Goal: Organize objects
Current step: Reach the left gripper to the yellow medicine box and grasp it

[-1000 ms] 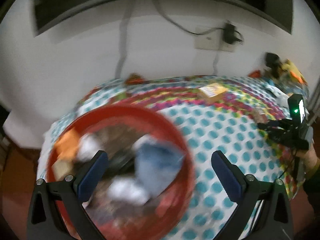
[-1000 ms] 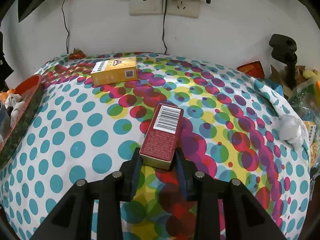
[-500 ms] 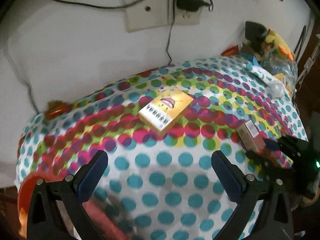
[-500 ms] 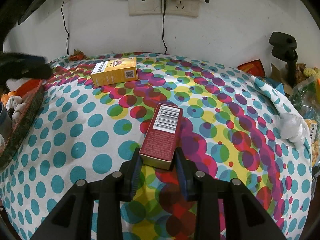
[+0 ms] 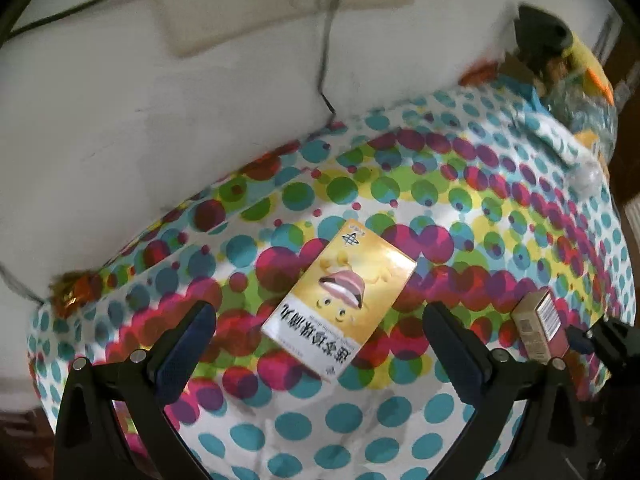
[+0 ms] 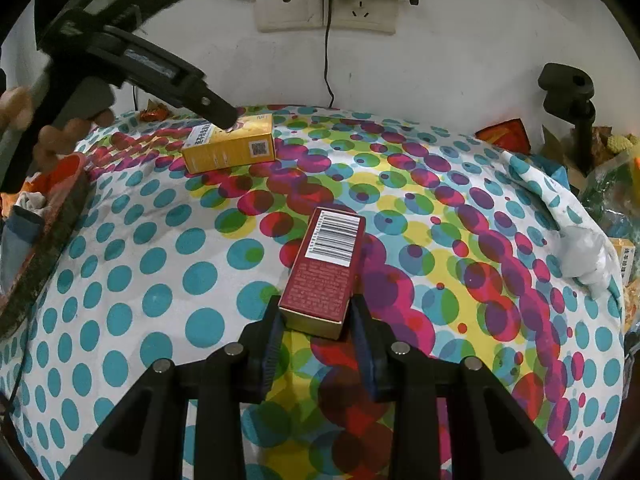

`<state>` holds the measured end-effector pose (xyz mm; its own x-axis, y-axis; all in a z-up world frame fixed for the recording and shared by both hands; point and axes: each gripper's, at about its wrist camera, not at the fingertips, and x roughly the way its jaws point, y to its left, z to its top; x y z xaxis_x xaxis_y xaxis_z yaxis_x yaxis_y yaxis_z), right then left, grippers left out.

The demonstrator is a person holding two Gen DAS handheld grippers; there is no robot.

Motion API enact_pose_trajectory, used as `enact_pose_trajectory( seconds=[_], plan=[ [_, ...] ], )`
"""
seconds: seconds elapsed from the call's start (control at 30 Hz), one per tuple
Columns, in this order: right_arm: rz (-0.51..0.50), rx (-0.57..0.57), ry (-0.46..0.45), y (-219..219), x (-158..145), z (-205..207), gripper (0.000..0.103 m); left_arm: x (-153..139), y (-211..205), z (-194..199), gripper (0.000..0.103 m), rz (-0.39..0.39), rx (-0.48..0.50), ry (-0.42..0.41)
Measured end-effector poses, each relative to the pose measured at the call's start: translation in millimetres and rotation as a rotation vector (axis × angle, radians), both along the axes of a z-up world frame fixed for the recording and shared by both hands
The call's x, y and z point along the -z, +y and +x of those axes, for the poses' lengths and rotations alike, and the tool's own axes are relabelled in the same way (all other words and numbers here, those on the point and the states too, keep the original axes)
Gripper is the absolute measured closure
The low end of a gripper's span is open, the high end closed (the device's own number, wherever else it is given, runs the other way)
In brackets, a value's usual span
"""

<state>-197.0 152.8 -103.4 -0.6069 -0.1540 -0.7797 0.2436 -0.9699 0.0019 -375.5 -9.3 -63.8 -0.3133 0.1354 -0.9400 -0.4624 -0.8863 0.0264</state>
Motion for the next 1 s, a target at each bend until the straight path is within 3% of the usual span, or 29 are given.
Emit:
enact_pose_trajectory(
  seconds=[0.33,0.6,0.73,0.83,0.9,1.0],
  plan=[
    [-0.005,0.0,-0.001,-1.1,-0.6,-0.7,0.07,37.1,13.0,-15.7,0.0,-0.058,0.047,-0.076],
    [-0.008,0.0,-0.002,-1.1,-0.4,-0.4,0.07,39.3,19.4,-1.5,0.002,-0.061,0.062,0.021],
    [-0.007,0.0,-0.002,-0.2,0.1,-0.2,0.07,35.1,19.6,3.6,0.025,0.002,0.027,0.01],
    [-0.007,0.0,-0.002,-0.2,0.2,0.0,0.07,30.0,30.5,13.8,0.04,0.003,-0.001,0.038],
    [-0.01,0.001,-0.002,-0.3,0.2,0.2,0.07,28.2,32.1,18.5,0.048,0.019,-0.022,0.048],
    [-0.007,0.001,-0.002,-0.8,0.2,0.4,0.07,27.1,36.1,25.7,0.052,0.013,-0.052,0.069]
  ],
)
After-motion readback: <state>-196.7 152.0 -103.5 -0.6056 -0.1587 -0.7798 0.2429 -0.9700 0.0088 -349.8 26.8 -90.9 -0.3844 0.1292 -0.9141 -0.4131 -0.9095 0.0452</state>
